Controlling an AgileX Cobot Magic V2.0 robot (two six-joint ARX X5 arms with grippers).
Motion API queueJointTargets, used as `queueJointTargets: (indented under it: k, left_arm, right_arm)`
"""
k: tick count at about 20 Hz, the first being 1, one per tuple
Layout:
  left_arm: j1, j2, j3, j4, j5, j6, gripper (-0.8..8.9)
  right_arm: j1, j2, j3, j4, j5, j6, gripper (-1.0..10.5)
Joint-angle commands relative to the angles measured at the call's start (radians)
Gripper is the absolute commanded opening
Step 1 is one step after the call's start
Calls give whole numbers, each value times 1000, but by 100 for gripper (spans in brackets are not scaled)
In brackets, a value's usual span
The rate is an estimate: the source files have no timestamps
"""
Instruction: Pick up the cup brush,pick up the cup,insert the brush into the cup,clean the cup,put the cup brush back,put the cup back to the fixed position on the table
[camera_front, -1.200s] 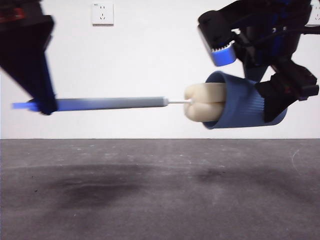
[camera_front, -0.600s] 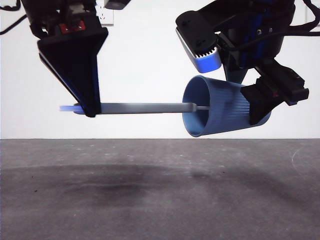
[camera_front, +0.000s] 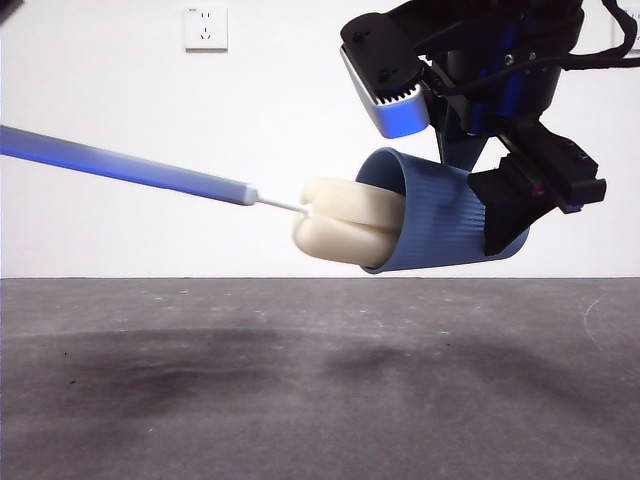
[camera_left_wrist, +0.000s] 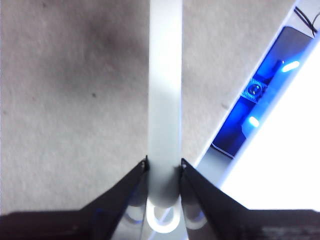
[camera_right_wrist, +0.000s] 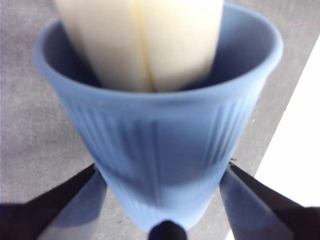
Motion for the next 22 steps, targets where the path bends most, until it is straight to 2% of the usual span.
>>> queueJointTargets:
  k: [1,8,15,19,22]
  left_arm:
    - [3,-1,-1,2,0,-8,-9]
    - [1,71,-1,139,62,3,-9]
    - [-19,177,0,356,108,-17,-9]
    - [-16,177,0,329,109,-32,-9]
    - [-16,175,0,233,24,-33,-9]
  right_arm:
    - [2,9,3,4,0,18,-12]
    - [5,9,3,5,-3,18,-12]
    - [35,9,3,19,-16,24,-12]
    - [47,9,3,19,-30,62,-12]
    - [46,9,3,17,14,69,-12]
